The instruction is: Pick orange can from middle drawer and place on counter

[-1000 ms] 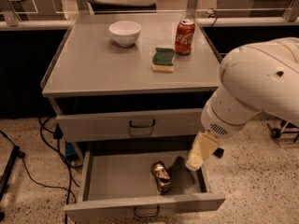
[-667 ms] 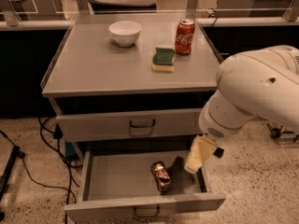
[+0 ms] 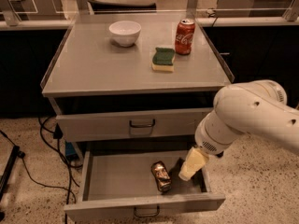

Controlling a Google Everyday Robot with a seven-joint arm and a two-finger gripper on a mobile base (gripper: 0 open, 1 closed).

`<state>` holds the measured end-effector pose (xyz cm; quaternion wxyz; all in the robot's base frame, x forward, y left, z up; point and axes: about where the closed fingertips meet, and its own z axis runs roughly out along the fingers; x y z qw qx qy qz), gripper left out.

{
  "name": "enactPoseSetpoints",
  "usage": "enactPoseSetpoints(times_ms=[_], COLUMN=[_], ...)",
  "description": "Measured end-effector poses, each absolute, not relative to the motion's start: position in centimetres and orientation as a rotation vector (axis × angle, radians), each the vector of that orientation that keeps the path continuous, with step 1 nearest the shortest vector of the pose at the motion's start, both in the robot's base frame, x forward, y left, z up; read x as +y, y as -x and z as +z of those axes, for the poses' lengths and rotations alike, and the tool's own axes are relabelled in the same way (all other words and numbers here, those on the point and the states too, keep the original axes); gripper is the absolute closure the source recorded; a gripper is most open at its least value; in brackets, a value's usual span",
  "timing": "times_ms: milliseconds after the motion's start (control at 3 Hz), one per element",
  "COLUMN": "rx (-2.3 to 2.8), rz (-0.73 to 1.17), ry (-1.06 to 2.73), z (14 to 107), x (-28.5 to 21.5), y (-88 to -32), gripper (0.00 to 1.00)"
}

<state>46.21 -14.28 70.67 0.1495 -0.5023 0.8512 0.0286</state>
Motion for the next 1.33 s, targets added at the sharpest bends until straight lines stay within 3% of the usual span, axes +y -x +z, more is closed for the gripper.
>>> enactPoseSetpoints(times_ms=[1333], rx=[2.427], rz=[0.166], ry=[1.27], z=[60.7], x=[-14.1], y=[-47.1], gripper=[0.0])
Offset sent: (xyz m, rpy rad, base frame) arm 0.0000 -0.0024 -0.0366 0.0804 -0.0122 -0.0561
